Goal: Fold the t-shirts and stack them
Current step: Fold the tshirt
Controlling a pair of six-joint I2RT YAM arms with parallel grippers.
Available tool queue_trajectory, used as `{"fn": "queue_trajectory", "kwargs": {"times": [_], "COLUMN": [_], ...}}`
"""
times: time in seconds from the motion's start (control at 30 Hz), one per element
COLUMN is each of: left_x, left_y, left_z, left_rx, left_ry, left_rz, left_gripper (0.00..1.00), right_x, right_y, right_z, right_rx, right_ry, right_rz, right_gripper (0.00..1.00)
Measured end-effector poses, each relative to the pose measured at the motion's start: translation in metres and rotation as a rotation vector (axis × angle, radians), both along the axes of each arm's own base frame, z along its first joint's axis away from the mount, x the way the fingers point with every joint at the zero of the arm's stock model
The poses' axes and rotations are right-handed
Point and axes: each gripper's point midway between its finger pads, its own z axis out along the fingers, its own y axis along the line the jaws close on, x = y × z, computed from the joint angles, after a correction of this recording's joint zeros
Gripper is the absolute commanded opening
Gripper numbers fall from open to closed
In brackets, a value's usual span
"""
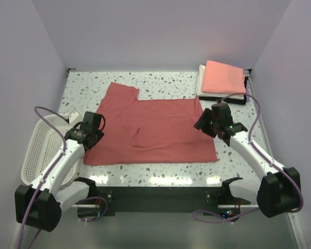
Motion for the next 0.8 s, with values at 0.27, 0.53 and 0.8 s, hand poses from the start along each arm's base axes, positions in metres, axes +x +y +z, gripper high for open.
{"fn": "queue_trajectory", "kwargs": {"times": [0.27,0.53,0.8], "left_x": [0.136,0.243,0.263], "left_y": [-0.024,-0.014,-0.005], "left_z": [0.071,0.049,0.0], "left_rx": [0.037,0.05,0.005], "left_ry": [-0.124,-0.146,-0.084], "left_rz": [-0.121,-0.251,-0.298], "left_gripper": [0.5,0.5,0.49], "right_x": [0.138,0.248,0.29], "right_y": [0.017,-0.01,-0.042], "right_z": [0.044,-0.012,-0.062], "right_rx": [-0.128,-0.165,-0.125], "right_ry": [-0.13,-0.104,-0.046], "right_rz": [0.072,0.053,-0.013], "right_gripper": [0.47,0.42,0.41]}}
